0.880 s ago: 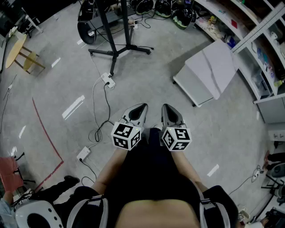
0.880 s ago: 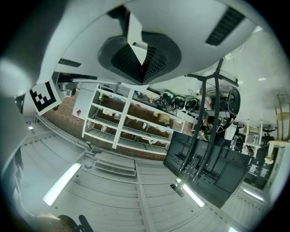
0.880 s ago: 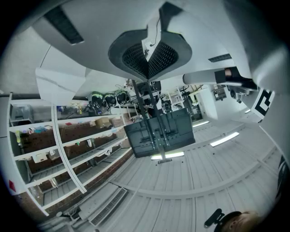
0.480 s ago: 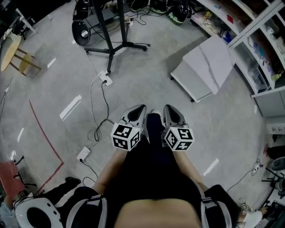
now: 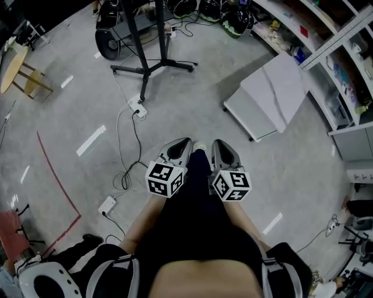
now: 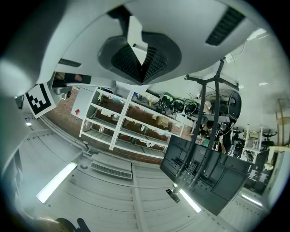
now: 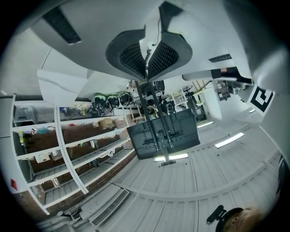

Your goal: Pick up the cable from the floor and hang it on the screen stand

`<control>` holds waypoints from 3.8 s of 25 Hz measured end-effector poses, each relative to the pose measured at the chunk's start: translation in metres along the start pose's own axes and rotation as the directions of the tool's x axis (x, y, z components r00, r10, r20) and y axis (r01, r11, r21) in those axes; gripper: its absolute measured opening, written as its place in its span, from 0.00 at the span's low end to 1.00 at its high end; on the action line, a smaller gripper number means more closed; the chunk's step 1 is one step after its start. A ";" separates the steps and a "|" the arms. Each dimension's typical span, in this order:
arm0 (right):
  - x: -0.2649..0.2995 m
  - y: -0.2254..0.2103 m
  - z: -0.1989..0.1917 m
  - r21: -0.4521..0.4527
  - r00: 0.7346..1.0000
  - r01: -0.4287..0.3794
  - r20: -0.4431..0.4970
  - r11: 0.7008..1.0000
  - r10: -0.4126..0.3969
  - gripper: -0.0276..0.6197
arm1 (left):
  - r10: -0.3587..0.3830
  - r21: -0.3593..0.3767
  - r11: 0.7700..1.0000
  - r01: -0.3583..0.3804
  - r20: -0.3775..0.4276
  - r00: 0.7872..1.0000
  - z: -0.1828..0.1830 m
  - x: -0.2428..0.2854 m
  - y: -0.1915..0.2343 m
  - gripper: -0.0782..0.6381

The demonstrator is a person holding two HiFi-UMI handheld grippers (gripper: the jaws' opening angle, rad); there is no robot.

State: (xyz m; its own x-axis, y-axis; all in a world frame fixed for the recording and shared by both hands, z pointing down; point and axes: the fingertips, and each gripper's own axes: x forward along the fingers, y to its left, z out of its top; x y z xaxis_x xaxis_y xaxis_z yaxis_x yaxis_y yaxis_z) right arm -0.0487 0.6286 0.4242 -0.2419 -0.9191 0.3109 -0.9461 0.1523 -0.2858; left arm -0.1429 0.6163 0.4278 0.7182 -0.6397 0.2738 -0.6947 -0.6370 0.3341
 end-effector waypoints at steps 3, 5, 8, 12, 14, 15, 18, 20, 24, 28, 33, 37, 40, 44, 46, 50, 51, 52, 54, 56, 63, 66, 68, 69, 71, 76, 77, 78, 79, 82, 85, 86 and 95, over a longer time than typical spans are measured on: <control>0.019 -0.009 0.006 -0.017 1.000 -0.004 -0.005 1.000 0.004 0.08 | 0.005 -0.003 1.000 -0.005 0.010 1.000 0.009 0.016 0.008 0.12; 0.034 -0.016 0.011 -0.017 1.000 -0.013 -0.005 1.000 0.013 0.08 | 0.017 -0.003 1.000 -0.017 0.018 1.000 0.016 0.029 0.017 0.12; 0.060 -0.028 0.022 -0.021 0.999 -0.034 -0.010 0.999 0.034 0.08 | 0.043 -0.003 0.999 -0.043 0.016 0.999 0.028 0.053 0.032 0.12; 0.098 -0.046 0.049 -0.030 0.999 -0.054 0.004 0.998 0.054 0.08 | 0.056 0.008 0.998 -0.056 0.015 0.998 0.050 0.089 0.048 0.12; 0.116 -0.058 0.061 -0.031 0.998 -0.058 0.006 0.998 0.058 0.08 | 0.060 0.011 0.998 -0.060 0.014 0.998 0.059 0.110 0.055 0.12; 0.125 -0.065 0.065 -0.028 0.998 -0.059 0.004 0.998 0.059 0.08 | 0.062 0.012 0.998 -0.062 0.013 0.998 0.063 0.120 0.058 0.12; 0.147 -0.084 0.073 -0.019 0.998 -0.064 -0.008 0.998 0.064 0.08 | 0.066 0.014 0.998 -0.066 0.009 0.998 0.072 0.148 0.066 0.12; 0.160 -0.094 0.078 -0.015 0.998 -0.068 -0.013 0.998 0.068 0.08 | 0.072 0.015 0.997 -0.072 0.001 0.997 0.078 0.164 0.072 0.12; 0.185 -0.115 0.090 -0.008 0.997 -0.074 -0.019 0.997 0.073 0.08 | 0.076 0.007 0.997 -0.076 -0.008 0.997 0.086 0.195 0.081 0.12; 0.207 -0.137 0.104 -0.008 0.997 -0.078 -0.022 0.997 0.078 0.08 | 0.047 -0.002 0.999 -0.047 0.011 0.999 0.098 0.226 0.082 0.12; 0.232 -0.155 0.120 -0.021 0.995 -0.098 -0.022 0.995 0.098 0.08 | 0.050 0.000 0.999 -0.050 0.020 0.999 0.110 0.259 0.088 0.12; 0.246 -0.170 0.124 -0.026 0.993 -0.114 -0.031 0.993 0.113 0.08 | 0.072 -0.011 0.997 -0.072 0.018 0.997 0.111 0.278 0.093 0.12; 0.251 -0.178 0.124 -0.022 0.992 -0.120 -0.041 0.993 0.119 0.08 | 0.087 -0.023 0.996 -0.087 0.017 0.996 0.109 0.286 0.096 0.12; 0.250 -0.183 0.121 -0.008 0.991 -0.127 -0.052 0.992 0.126 0.08 | 0.108 -0.038 0.993 -0.108 0.006 0.994 0.104 0.289 0.094 0.12; 0.249 -0.184 0.120 -0.001 0.990 -0.131 -0.055 0.991 0.130 0.08 | 0.111 -0.044 0.993 -0.111 -0.001 0.994 0.101 0.288 0.092 0.12; 0.250 -0.181 0.116 0.007 0.989 -0.135 -0.066 0.991 0.135 0.08 | 0.117 -0.051 0.992 -0.118 -0.018 0.993 0.095 0.286 0.093 0.12; 0.250 -0.181 0.115 0.009 0.989 -0.134 -0.069 0.991 0.134 0.08 | 0.120 -0.054 0.991 -0.121 -0.022 0.993 0.095 0.285 0.094 0.12; 0.251 -0.181 0.114 0.012 0.989 -0.132 -0.072 0.991 0.132 0.08 | 0.122 -0.058 0.991 -0.124 -0.023 0.992 0.094 0.284 0.095 0.12; 0.253 -0.179 0.114 0.017 0.989 -0.128 -0.074 0.992 0.129 0.08 | 0.125 -0.063 0.990 -0.126 -0.026 0.992 0.095 0.283 0.099 0.12; 0.258 -0.179 0.116 0.023 0.989 -0.126 -0.074 0.992 0.127 0.08 | 0.126 -0.063 0.990 -0.128 -0.031 0.991 0.097 0.285 0.103 0.12; 0.283 -0.194 0.128 0.033 0.993 -0.103 -0.061 0.994 0.104 0.08 | 0.115 -0.070 0.991 -0.117 -0.037 0.993 0.106 0.309 0.119 0.12; 0.300 -0.201 0.133 0.039 0.994 -0.090 -0.061 0.995 0.092 0.08 | 0.116 -0.072 0.990 -0.119 -0.037 0.993 0.114 0.323 0.133 0.12; 0.314 -0.205 0.140 0.048 0.995 -0.080 -0.062 0.996 0.083 0.08 | 0.117 -0.077 0.990 -0.119 -0.039 0.992 0.122 0.333 0.142 0.12; 0.321 -0.207 0.143 0.050 0.995 -0.076 -0.062 0.996 0.079 0.08 | 0.114 -0.078 0.990 -0.117 -0.038 0.993 0.126 0.338 0.147 0.12; 0.338 -0.209 0.150 0.048 0.995 -0.071 -0.061 0.996 0.074 0.08 | 0.108 -0.078 0.991 -0.111 -0.039 0.993 0.135 0.350 0.159 0.12; 0.379 -0.218 0.173 0.053 0.997 -0.049 -0.056 0.997 0.052 0.08 | 0.100 -0.064 0.993 -0.102 -0.038 0.994 0.164 0.384 0.188 0.12; 0.386 -0.221 0.179 0.054 0.997 -0.045 -0.054 0.998 0.048 0.08 | 0.098 -0.061 0.993 -0.100 -0.033 0.995 0.171 0.390 0.193 0.12; 0.394 -0.223 0.183 0.054 0.998 -0.043 -0.052 0.998 0.046 0.08 | 0.096 -0.058 0.994 -0.097 -0.028 0.995 0.178 0.397 0.197 0.12; 0.402 -0.225 0.186 0.053 0.998 -0.041 -0.054 0.998 0.044 0.08 | 0.094 -0.056 0.994 -0.096 -0.024 0.995 0.185 0.403 0.203 0.12; 0.430 -0.224 0.194 0.058 0.997 -0.041 -0.065 0.997 0.044 0.08 | 0.093 -0.057 0.994 -0.094 -0.023 0.995 0.201 0.418 0.224 0.12; 0.457 -0.217 0.208 0.057 0.996 -0.049 -0.068 0.997 0.052 0.08 | 0.092 -0.062 0.994 -0.093 -0.030 0.995 0.216 0.428 0.245 0.12; 0.466 -0.214 0.213 0.056 0.996 -0.050 -0.068 0.997 0.054 0.08 | 0.091 -0.065 0.994 -0.093 -0.033 0.995 0.222 0.432 0.253 0.12; 0.542 -0.226 0.231 0.049 0.997 0.000 -0.081 0.999 0.004 0.08 | 0.067 -0.084 0.994 -0.071 -0.042 0.997 0.250 0.480 0.321 0.12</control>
State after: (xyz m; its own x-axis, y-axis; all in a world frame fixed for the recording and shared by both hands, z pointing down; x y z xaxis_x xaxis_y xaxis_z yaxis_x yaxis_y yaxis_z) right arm 0.0836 0.0121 0.4475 -0.2622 -0.8862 0.3820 -0.9343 0.1341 -0.3303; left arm -0.0311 -0.0027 0.4410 0.6708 -0.6627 0.3329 -0.7380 -0.5520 0.3881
